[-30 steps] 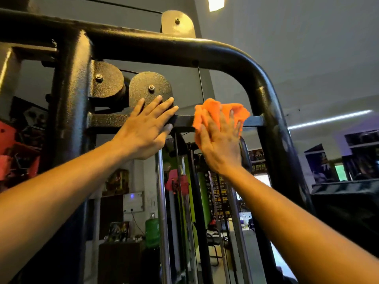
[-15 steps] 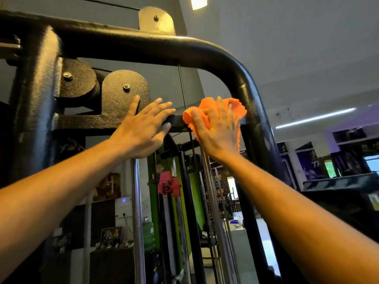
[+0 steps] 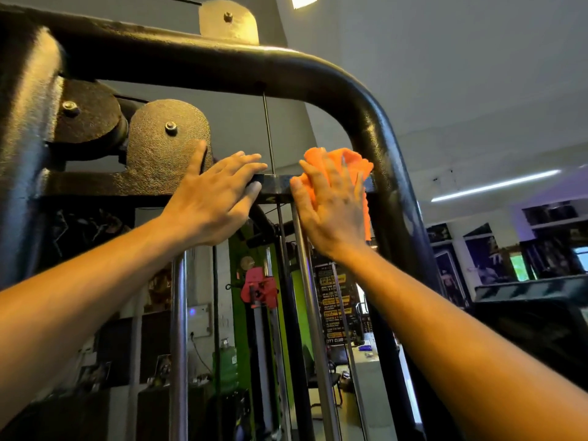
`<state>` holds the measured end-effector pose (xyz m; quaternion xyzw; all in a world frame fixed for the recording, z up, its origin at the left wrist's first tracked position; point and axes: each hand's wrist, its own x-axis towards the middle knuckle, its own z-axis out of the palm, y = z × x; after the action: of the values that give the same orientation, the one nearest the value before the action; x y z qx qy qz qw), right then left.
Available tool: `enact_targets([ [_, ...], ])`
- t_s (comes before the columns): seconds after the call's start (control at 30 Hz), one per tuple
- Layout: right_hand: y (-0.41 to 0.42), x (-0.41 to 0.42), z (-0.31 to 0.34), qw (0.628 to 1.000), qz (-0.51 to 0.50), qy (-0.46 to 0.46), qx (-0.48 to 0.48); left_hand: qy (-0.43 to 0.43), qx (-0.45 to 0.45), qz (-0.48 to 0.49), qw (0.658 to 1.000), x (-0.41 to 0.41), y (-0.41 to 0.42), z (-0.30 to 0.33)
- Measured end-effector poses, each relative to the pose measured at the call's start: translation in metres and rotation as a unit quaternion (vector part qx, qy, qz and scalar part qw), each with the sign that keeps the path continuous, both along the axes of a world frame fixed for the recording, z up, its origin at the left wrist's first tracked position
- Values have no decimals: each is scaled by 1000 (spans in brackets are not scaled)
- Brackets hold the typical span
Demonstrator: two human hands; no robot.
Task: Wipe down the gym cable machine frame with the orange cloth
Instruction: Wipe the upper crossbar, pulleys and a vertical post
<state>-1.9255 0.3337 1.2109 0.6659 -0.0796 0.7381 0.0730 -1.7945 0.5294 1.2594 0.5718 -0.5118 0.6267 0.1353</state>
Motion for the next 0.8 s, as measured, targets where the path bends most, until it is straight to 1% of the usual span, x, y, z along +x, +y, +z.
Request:
enact_targets([
  [0.1, -17, -2, -1, 999, -11, -17, -48, -8, 11, -7, 1000, -6, -11, -3],
  [0.17, -19, -1, 3, 998, 12, -49, -31, 3, 2, -23, 1000, -7, -12, -2],
  [0.23, 0, 9, 10, 997, 43, -63, -12, 15, -31, -19, 999, -4, -6, 1],
  [0.33, 38, 26, 11, 994, 63, -21, -91, 25, -55, -7, 998, 6, 9, 7],
  [0.4, 41, 26, 10, 991, 76, 5, -113, 10, -56, 3, 998, 12, 16, 9],
  [0.5, 14, 13, 12, 995, 25, 25, -97, 3, -48, 4, 999, 15, 20, 10],
  [0.57, 1, 3, 12, 999, 32, -7, -43, -1, -36, 7, 999, 15, 19, 8],
  [0.63, 10, 8, 11, 997, 51, -47, -29, -6, -29, 6, 1000, 13, 16, 4],
  [0.7, 26, 22, 9, 996, 49, -32, -69, -23, -24, 8, 999, 10, 12, 0],
  [0.8, 21, 17, 10, 989, 29, 34, -143, -37, -26, 4, 999, 11, 9, -4],
])
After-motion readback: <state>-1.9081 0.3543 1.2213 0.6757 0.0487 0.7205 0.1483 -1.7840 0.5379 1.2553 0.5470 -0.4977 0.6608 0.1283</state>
